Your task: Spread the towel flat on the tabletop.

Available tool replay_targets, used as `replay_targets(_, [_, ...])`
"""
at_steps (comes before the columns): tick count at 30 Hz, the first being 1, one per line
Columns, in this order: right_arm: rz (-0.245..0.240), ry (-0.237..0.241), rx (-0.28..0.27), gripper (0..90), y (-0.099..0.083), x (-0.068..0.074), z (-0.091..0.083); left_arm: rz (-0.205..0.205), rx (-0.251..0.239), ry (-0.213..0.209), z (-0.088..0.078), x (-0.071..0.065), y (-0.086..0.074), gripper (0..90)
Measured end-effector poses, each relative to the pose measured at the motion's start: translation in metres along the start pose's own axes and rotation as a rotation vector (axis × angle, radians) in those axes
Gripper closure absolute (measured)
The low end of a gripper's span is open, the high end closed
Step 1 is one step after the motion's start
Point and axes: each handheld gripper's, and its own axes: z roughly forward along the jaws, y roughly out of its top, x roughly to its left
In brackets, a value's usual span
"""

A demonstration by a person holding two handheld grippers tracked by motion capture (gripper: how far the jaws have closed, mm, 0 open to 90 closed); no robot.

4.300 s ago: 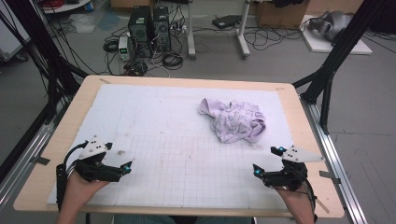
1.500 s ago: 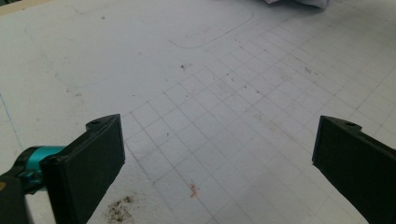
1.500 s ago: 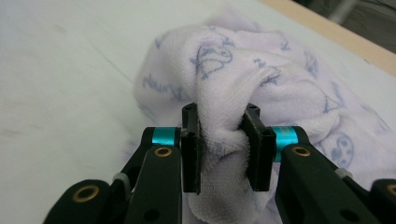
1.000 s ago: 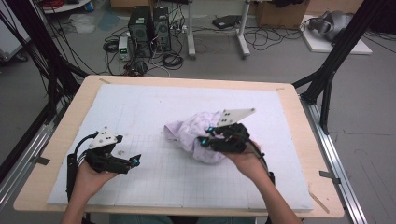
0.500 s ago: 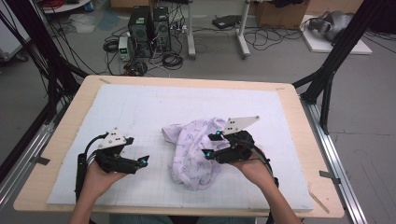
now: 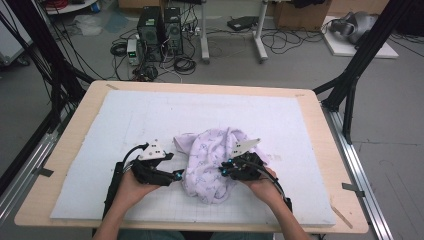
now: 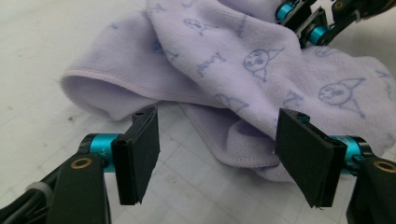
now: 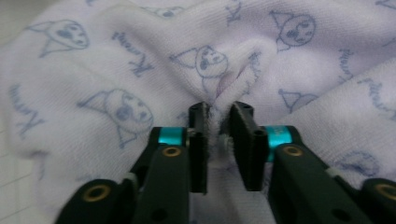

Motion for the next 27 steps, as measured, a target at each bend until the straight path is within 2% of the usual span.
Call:
replay_targets(4, [-0.021,0.029,-0.028,83.9,-0.003,0.007,-0.012,0.014,0.007,-0.015,0.003,-0.003,0.000,34.9])
replay_targets(11, [-0.035,0.072,-0.101,84.2,-0.011,0.028,-0.051,0.016,-0.007,-0.027,-0.001,-0.003,0.000,38.3])
replay_targets(14, [-0.040,0.104,-0.090,84.1,-0.020,0.040,-0.060,0.018,-0.012,-0.031,-0.003,-0.005,0.000,39.1])
replay_targets(17, [-0.055,0.135,-0.052,83.5,-0.027,0.051,-0.066,0.021,-0.013,-0.034,-0.002,-0.005,0.001,40.9])
replay_targets(19, [-0.061,0.140,-0.058,82.6,-0.028,0.052,-0.070,0.022,-0.012,-0.039,0.000,-0.005,0.002,41.8])
replay_targets(20, [-0.059,0.130,-0.093,77.3,-0.027,0.049,-0.079,0.027,-0.013,-0.040,0.001,-0.006,0.004,43.3])
replay_targets(22, [-0.057,0.115,-0.106,74.2,-0.026,0.047,-0.082,0.037,-0.010,-0.042,0.004,-0.007,0.007,43.7])
replay_targets(23, [-0.048,0.052,-0.125,65.0,-0.021,0.036,-0.086,0.045,-0.004,-0.038,0.009,-0.009,0.011,45.7])
replay_targets(24, [-0.049,0.018,-0.124,62.5,-0.020,0.031,-0.085,0.050,0.003,-0.034,0.012,-0.009,0.014,46.6])
replay_targets(25, [-0.049,0.018,-0.124,62.5,-0.020,0.031,-0.085,0.050,0.003,-0.034,0.012,-0.009,0.014,47.9])
replay_targets(26, [-0.048,-0.024,-0.109,60.6,-0.018,0.026,-0.082,0.057,0.015,-0.025,0.017,-0.010,0.017,47.9])
replay_targets(27, [-0.023,-0.065,-0.100,56.6,-0.017,0.013,-0.071,0.059,0.018,-0.019,0.021,-0.011,0.019,50.9])
